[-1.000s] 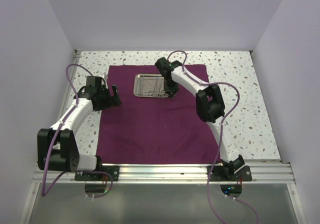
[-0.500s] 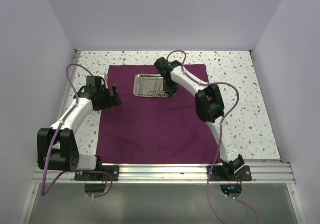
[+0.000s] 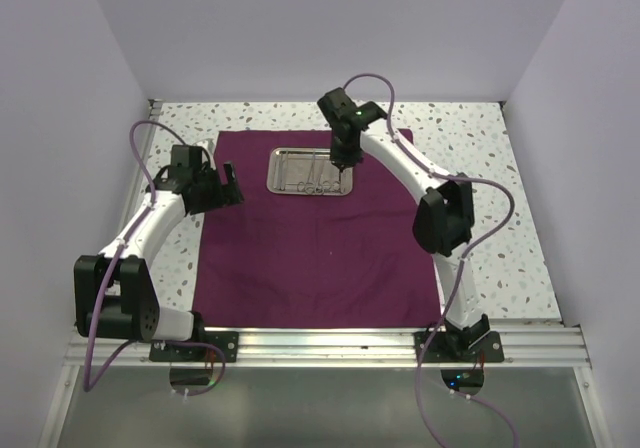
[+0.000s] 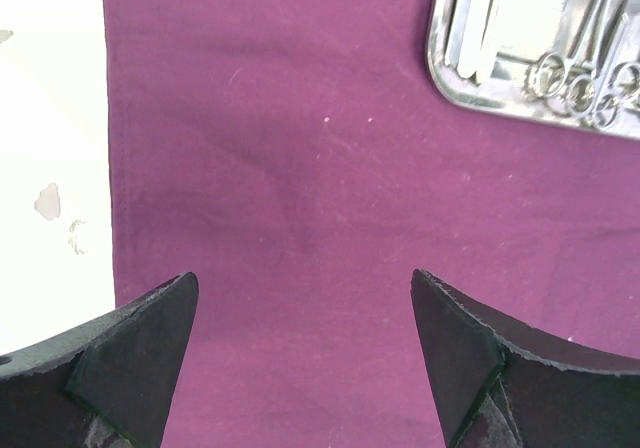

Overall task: Open and lay out the surgical kit
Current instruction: Pick up the medical item from the container, then place the medical item in the surgical kit.

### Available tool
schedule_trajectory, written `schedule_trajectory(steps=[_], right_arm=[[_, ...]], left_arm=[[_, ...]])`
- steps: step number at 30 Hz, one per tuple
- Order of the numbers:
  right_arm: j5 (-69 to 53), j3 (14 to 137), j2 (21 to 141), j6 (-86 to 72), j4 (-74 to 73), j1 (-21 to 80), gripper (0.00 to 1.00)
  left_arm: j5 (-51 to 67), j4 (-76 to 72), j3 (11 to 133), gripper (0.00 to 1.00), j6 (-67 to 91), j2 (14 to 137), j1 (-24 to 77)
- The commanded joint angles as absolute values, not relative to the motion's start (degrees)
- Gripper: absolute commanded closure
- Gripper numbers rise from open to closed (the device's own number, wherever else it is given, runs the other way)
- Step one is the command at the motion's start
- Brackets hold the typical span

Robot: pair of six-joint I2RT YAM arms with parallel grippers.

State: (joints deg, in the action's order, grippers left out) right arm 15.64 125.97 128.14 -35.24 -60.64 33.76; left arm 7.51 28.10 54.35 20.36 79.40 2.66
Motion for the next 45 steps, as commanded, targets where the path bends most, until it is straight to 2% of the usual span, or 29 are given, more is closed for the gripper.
schedule_trajectory(steps=[1, 3, 6, 12, 16, 23, 24, 25, 26, 27, 28, 30, 35, 40, 45], right_arm=[[14.24, 113.89, 117.54, -36.04, -59.33, 34.1, 1.0], [13.98, 105.6, 109.37, -35.86, -56.97, 34.19, 1.0], [10.3, 84.63, 98.4, -35.95, -53.45, 34.28, 1.0], [1.68, 60.96, 82.47, -37.88, -48.71, 35.5, 1.0], [-1.75, 51.26, 77.88, -39.11, -45.53, 35.86, 1.0], [-0.97, 44.74, 75.84, -40.43, -42.28, 36.04, 1.0], [-1.4, 44.13, 76.37, -40.43, -42.19, 36.12, 0.98], [-2.1, 43.86, 76.9, -40.34, -42.1, 36.04, 0.84], [-2.63, 43.68, 77.69, -40.34, -42.1, 36.04, 0.65], [-3.07, 43.94, 77.78, -40.34, -42.53, 36.21, 0.36], [-2.99, 44.47, 77.78, -40.34, -43.24, 36.3, 0.31], [-1.24, 46.66, 77.09, -39.47, -47.43, 36.21, 0.29], [6.22, 61.5, 77.51, -36.75, -54.84, 36.21, 0.28], [10.98, 77.94, 89.1, -33.84, -55.28, 35.77, 0.27], [17.91, 91.02, 102.72, -32.61, -57.21, 33.32, 0.33]], left_arm=[[8.7, 27.42, 57.83, 0.09, 19.78, 79.98, 2.29], [9.14, 27.16, 58.09, 0.09, 20.21, 80.5, 2.37], [9.93, 26.46, 58.27, 0.09, 21.27, 81.82, 2.37], [10.54, 24.96, 59.06, 0.1, 22.41, 84.98, 2.46], [11.16, 24.17, 60.11, 0.11, 23.46, 87.44, 2.63], [10.99, 23.99, 61.35, 0.11, 24.43, 89.12, 3.95], [10.81, 23.99, 61.35, 0.11, 24.43, 89.12, 4.04], [10.81, 24.08, 61.26, 0.11, 24.43, 89.03, 4.3], [10.64, 24.17, 61.26, 0.11, 24.43, 88.95, 4.39], [10.37, 24.43, 61.0, 0.11, 24.35, 88.68, 4.48], [10.2, 24.52, 60.91, 0.11, 24.35, 88.51, 4.57], [9.67, 24.96, 60.73, 0.11, 24.0, 88.07, 4.48], [9.14, 25.49, 60.56, 0.11, 23.47, 87.19, 4.48], [9.84, 25.49, 60.47, 0.11, 23.73, 87.01, 4.48], [10.02, 25.93, 60.29, 0.11, 23.12, 86.75, 4.48]])
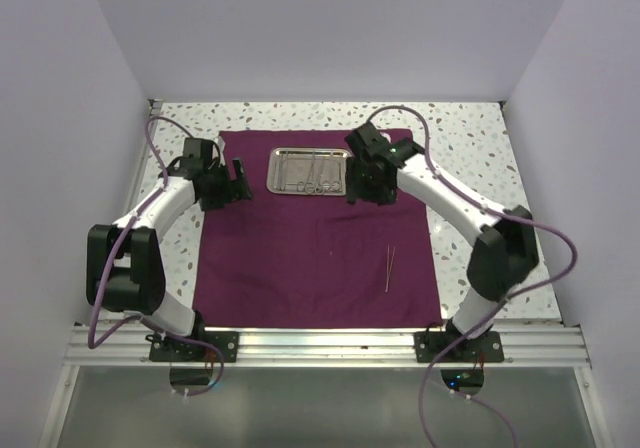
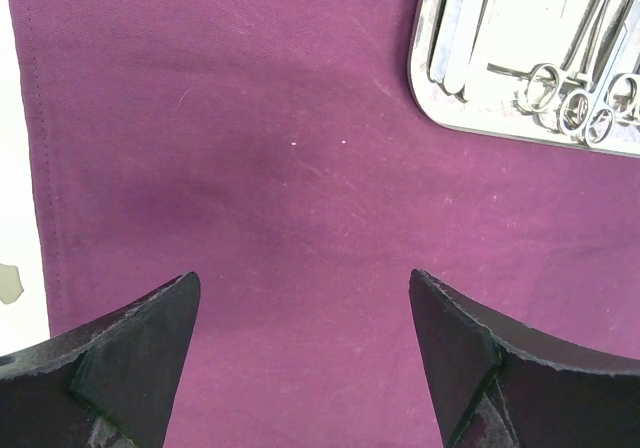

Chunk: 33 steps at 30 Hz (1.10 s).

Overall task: Open and lay out the surgical kit
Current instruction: Pick up the medical item from the surgical kit.

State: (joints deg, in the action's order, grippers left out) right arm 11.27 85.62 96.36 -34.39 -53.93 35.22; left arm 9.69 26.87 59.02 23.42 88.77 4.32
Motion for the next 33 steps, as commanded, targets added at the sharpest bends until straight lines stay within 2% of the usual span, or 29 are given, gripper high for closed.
schedule_trajectory(steps=[1, 9, 15, 27, 29, 33], right_arm=[[18.36, 92.88, 107.09, -32.43, -57.39, 32.79, 0.34], [23.29, 116.32, 126.35, -30.59, -62.74, 30.59, 0.4], [23.73, 125.67, 134.81, -31.2, -65.92, 29.09, 0.42], [19.87, 119.53, 136.49, -30.59, -62.14, 25.67, 0.46], [18.11, 119.01, 137.19, -30.24, -61.61, 25.31, 0.51], [13.46, 114.98, 137.29, -28.66, -56.97, 25.05, 0.53]], left_arm=[[10.11, 25.93, 60.12, 0.11, 22.85, 86.49, 4.48], [10.02, 25.66, 58.28, 0.11, 22.15, 84.99, 4.4], [9.67, 25.49, 57.22, 0.11, 21.62, 84.73, 4.39], [9.23, 25.4, 58.97, 0.11, 21.8, 87.19, 4.39], [9.14, 25.66, 59.59, 0.11, 21.8, 87.97, 4.39], [8.79, 26.63, 61.52, 0.11, 21.8, 89.03, 4.39]])
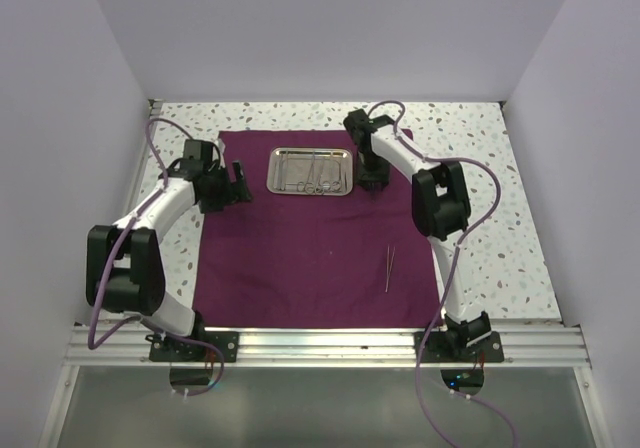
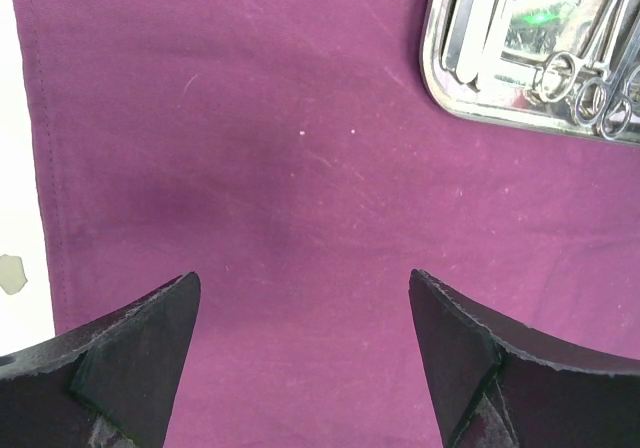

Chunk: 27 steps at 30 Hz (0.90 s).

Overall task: Open and lay out the surgical kit
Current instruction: Pick up the medical item from the surgical kit.

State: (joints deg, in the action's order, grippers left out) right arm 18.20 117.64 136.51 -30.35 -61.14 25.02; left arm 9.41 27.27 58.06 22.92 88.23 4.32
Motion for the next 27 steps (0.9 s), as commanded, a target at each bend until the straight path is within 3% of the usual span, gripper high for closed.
schedule_trajectory(steps=[1, 5, 9, 13, 16, 19, 23, 27], right_arm=[[12.66, 114.61, 137.46, -28.48, -56.52, 25.05, 0.54], [10.82, 113.73, 138.08, -28.04, -56.16, 24.87, 0.82], [9.93, 113.9, 136.85, -27.25, -56.16, 24.79, 0.97], [10.2, 116.19, 133.7, -26.19, -58.27, 24.43, 1.0], [9.76, 117.07, 130.62, -25.84, -59.94, 24.26, 1.0], [8.53, 113.4, 124.12, -26.63, -60.56, 24.43, 1.0], [6.07, 95.08, 108.95, -28.21, -55.65, 24.78, 1.0], [3.34, 79.22, 97.95, -30.49, -52.39, 27.06, 1.0]], left_arm=[[8.62, 26.8, 61.87, 0.11, 21.8, 89.21, 4.39], [8.0, 28.03, 63.02, 0.12, 21.97, 89.74, 4.48], [7.47, 28.39, 63.98, 0.12, 22.67, 90.0, 4.66], [6.24, 28.83, 65.47, 0.13, 24.43, 90.97, 4.83], [5.63, 28.39, 67.76, 0.01, 24.96, 91.49, 5.27], [7.19, 27.6, 71.09, 0.01, 24.7, 92.63, 6.42], [20.63, 23.75, 73.74, 0.01, 26.54, 96.59, 6.93], [16.09, 22.23, 78.03, 0.01, 29.09, 99.57, 10.63]])
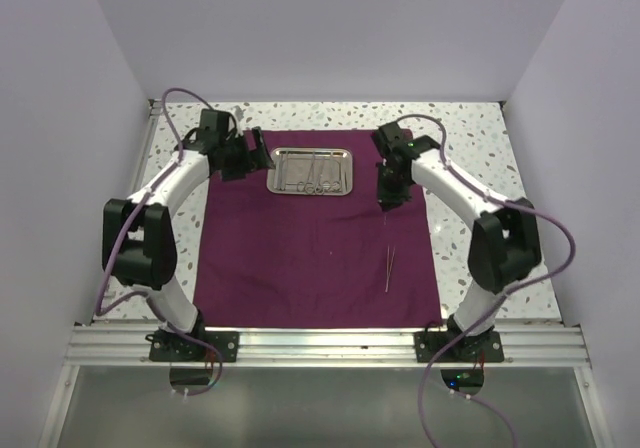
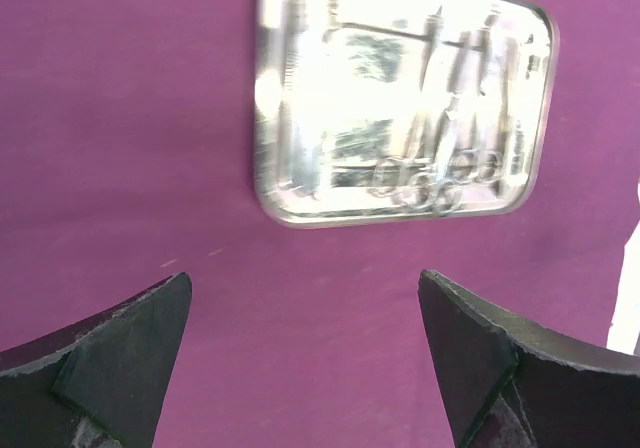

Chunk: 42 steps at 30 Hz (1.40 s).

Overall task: Open and lay out the surgical kit
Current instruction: Pick up the medical item from the surgical kit, then place the medical item in the surgical kit, then pick up the medical item from the container.

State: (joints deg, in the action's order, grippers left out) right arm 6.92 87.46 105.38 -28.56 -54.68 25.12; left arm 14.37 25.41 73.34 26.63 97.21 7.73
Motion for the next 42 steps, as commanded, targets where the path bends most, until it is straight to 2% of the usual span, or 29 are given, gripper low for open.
schedule_trajectory(steps=[1, 7, 11, 12, 14, 15, 16, 18, 29, 42], right_arm=[[3.34, 76.41, 96.17, -31.89, -51.86, 28.9, 1.0], [2.82, 55.85, 86.32, -39.88, -46.77, 34.44, 1.0], [1.14, 49.59, 83.85, -42.36, -43.69, 35.24, 1.0], [1.75, 49.14, 83.93, -42.28, -43.68, 35.16, 0.94], [2.55, 48.95, 84.29, -41.58, -44.38, 35.24, 0.74], [3.07, 49.3, 84.37, -41.31, -44.82, 35.16, 0.55], [3.95, 49.83, 84.11, -40.87, -45.43, 35.24, 0.45], [4.83, 52.2, 83.41, -40.52, -47.54, 35.24, 0.34], [8.96, 66.08, 77.17, -37.62, -60.98, 35.24, 0.32], [10.63, 66.18, 68.38, -38.5, -67.5, 35.16, 0.32]], left_arm=[[15.91, 23.89, 79.79, 0.01, 29.18, 102.97, 11.42], [9.06, 28.56, 93.49, 0.08, 29.88, 113.45, 18.71], [2.3, 31.2, 100.61, 0.1, 30.41, 118.73, 23.8], [1.59, 32.07, 101.94, 0.12, 30.41, 119.7, 24.6], [0.27, 32.6, 105.63, 0.13, 30.41, 122.34, 26.36], [0.18, 32.96, 106.6, 0.14, 30.67, 123.04, 27.06], [-1.39, 32.96, 108.09, 0.14, 30.85, 124.0, 27.59], [-2.81, 32.78, 109.24, 0.15, 31.2, 124.89, 28.91], [-10.36, 34.63, 124.71, 0.21, 31.29, 136.75, 36.11], [-15.11, 35.85, 129.81, 0.34, 34.45, 143.61, 38.5]])
